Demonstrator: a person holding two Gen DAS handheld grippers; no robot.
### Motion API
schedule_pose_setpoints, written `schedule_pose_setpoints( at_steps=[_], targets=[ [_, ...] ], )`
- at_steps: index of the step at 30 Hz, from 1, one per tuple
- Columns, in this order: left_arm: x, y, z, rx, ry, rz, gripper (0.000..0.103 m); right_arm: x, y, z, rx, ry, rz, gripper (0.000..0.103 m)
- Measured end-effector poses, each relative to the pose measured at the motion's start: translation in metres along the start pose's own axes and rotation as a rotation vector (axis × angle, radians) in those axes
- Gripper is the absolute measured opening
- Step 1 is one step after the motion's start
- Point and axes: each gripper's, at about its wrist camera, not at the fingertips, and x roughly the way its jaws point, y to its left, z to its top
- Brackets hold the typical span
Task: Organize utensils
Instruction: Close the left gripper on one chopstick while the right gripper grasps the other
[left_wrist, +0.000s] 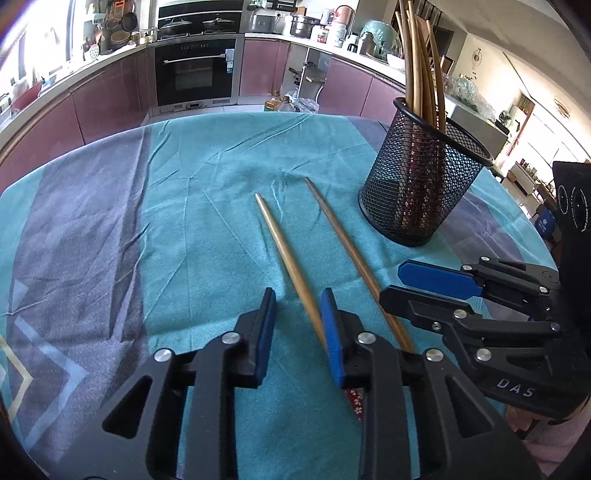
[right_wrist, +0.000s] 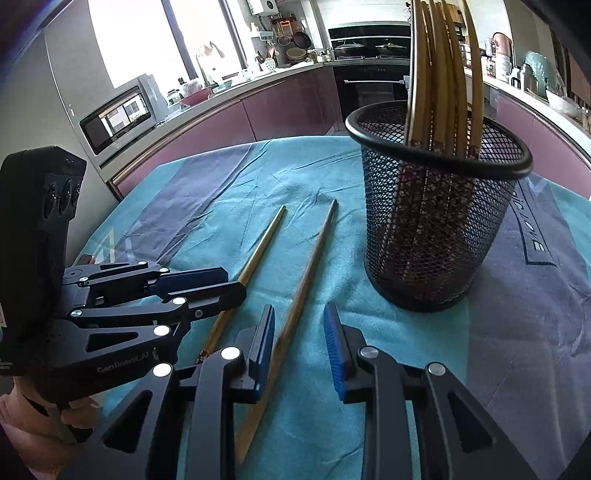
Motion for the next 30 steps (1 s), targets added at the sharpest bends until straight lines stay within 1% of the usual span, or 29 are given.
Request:
schedule_pose_setpoints(
  at_steps=[3, 8, 11, 14, 16, 17, 22, 26, 30],
  targets=[
    [0.0, 0.003, -0.001, -0.008, 0.003, -0.009, 0.017, 0.003, 0.003, 0.001, -0.014, 0.01, -0.013, 0.026],
    [0.0, 0.005, 0.0, -0.014, 0.004, -0.009, 0.016, 0.006, 0.004, 0.002, -0.024, 0.018, -0.031, 0.026],
    [0.001, 0.006, 0.0, -0.019, 0.005, -0.006, 0.016, 0.008, 0.006, 0.002, -0.036, 0.022, -0.055, 0.022],
    [0.002, 0.005, 0.002, -0.024, 0.004, -0.002, 0.014, 0.009, 0.005, 0.003, -0.029, 0.023, -0.055, 0.02],
    [0.003, 0.005, 0.003, -0.032, 0.005, -0.004, 0.012, 0.009, 0.002, 0.002, -0.016, 0.023, -0.037, 0.015],
    [0.003, 0.005, 0.003, -0.037, 0.005, -0.004, 0.012, 0.009, 0.0, 0.002, 0.0, 0.027, -0.011, 0.01],
    [0.002, 0.006, 0.002, -0.057, 0.001, -0.008, 0.01, 0.008, -0.005, 0.0, 0.048, 0.019, 0.02, 0.009],
    [0.0, 0.006, 0.0, -0.062, 0.0, -0.01, 0.009, 0.003, -0.01, -0.002, 0.082, 0.005, 0.042, 0.006],
    [0.0, 0.005, -0.001, -0.057, 0.002, -0.017, 0.008, -0.003, -0.008, -0.002, 0.078, -0.012, 0.059, 0.006]
  ],
)
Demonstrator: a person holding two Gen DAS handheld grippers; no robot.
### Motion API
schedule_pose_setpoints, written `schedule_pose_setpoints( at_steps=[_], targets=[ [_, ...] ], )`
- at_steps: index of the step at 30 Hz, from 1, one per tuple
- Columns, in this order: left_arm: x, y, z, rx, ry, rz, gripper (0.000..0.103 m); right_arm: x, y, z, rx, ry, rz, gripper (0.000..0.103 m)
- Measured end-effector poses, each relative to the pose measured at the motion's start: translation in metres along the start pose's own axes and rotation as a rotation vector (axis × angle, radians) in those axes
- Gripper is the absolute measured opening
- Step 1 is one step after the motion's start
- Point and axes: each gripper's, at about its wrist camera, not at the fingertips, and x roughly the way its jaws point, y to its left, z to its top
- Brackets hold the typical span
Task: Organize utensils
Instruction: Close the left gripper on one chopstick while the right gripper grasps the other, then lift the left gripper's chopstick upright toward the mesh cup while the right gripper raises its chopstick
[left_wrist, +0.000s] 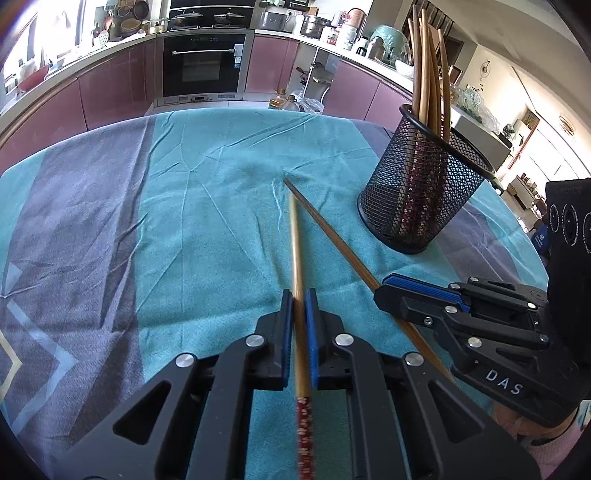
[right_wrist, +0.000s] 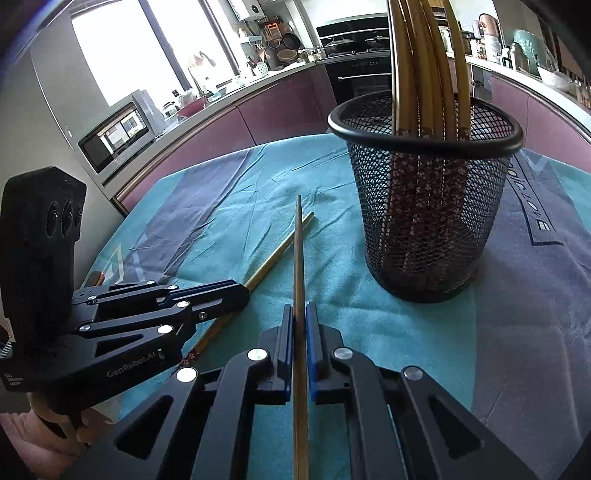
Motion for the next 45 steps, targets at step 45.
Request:
schedule_pose_setpoints(
  at_steps=[45],
  targets=[
    [-0.004, -0.016, 0.0, 0.05, -0.001, -0.009, 0.008, -0.008, 0.005, 0.0, -0.054, -0.01, 0.021, 0.006]
  ],
)
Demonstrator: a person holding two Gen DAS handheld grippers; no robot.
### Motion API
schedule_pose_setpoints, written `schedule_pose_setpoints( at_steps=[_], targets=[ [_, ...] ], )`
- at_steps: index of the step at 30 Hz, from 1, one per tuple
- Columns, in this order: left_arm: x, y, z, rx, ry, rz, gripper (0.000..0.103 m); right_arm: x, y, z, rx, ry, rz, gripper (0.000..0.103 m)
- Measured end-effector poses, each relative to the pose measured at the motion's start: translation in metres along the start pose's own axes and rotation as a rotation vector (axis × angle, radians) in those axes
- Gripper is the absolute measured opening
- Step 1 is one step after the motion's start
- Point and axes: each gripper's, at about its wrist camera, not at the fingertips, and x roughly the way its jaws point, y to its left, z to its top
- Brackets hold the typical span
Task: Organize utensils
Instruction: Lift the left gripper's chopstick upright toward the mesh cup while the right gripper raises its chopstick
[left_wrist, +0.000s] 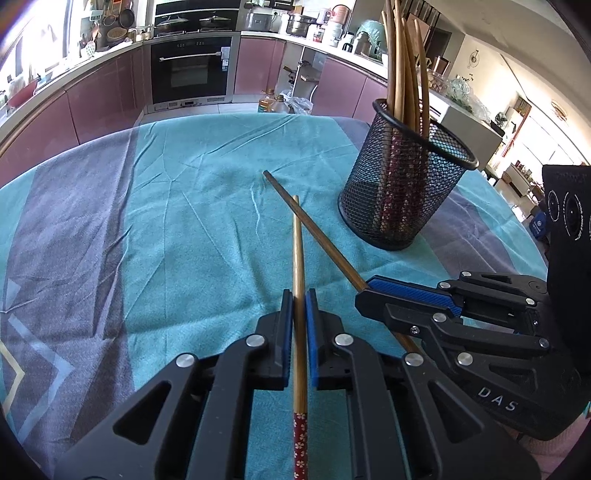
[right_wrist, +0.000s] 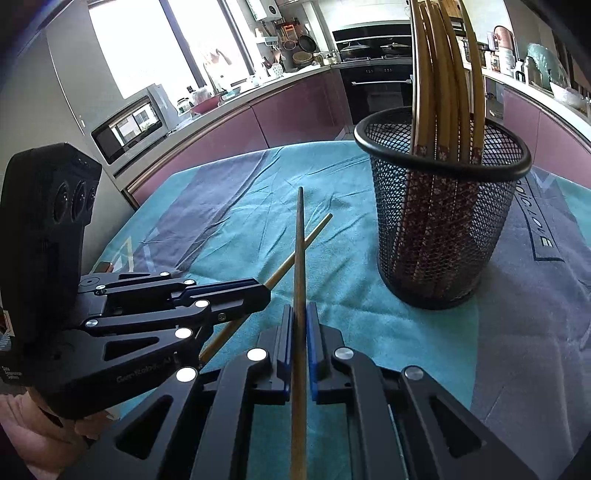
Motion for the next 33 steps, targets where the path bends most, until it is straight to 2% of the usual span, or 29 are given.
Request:
schedule_pose_setpoints(
  at_steps=[33],
  targets=[
    [-0.062, 0.001, 0.006, 0.003, -0.104, -0.093, 0.008, -0.057, -0.012, -0.001, 0.01, -0.125, 0.014, 0.006]
  ],
)
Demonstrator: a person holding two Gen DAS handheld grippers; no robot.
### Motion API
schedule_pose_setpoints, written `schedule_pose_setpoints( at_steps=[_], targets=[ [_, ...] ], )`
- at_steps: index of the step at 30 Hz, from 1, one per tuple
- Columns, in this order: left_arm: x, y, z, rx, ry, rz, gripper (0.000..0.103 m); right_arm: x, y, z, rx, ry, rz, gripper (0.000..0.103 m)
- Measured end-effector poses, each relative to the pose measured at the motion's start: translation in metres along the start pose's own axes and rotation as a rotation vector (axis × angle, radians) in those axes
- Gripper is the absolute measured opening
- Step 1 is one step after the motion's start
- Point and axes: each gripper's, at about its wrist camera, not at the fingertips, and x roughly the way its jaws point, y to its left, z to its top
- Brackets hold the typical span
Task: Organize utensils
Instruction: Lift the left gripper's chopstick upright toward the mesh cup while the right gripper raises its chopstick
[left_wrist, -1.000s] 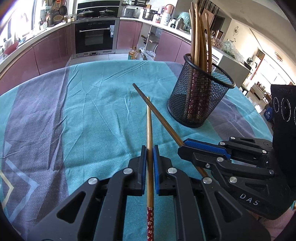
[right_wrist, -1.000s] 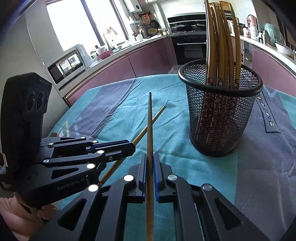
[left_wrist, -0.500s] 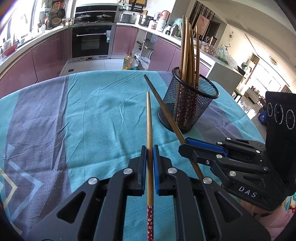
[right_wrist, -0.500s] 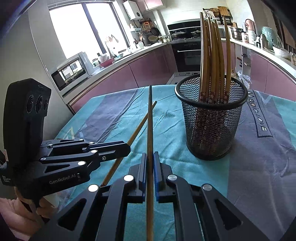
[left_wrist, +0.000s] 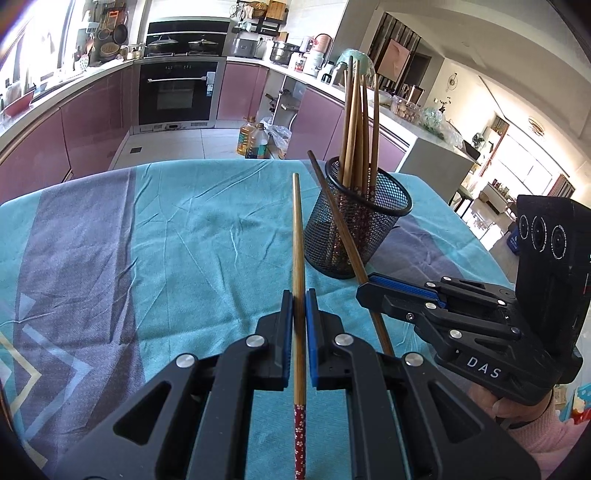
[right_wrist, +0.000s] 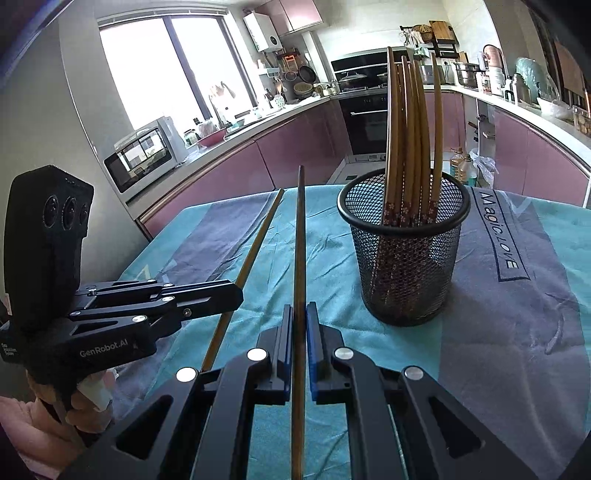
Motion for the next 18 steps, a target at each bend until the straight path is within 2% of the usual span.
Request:
schedule_pose_setpoints(
  at_steps=[18],
  targets=[
    [-0.0101, -0.0036, 0.0007, 0.003, -0.018, -0.029, 0.008, -0.0087, 0.0016, 0.0041, -0.001, -0.04, 0.009, 0.006]
  ],
)
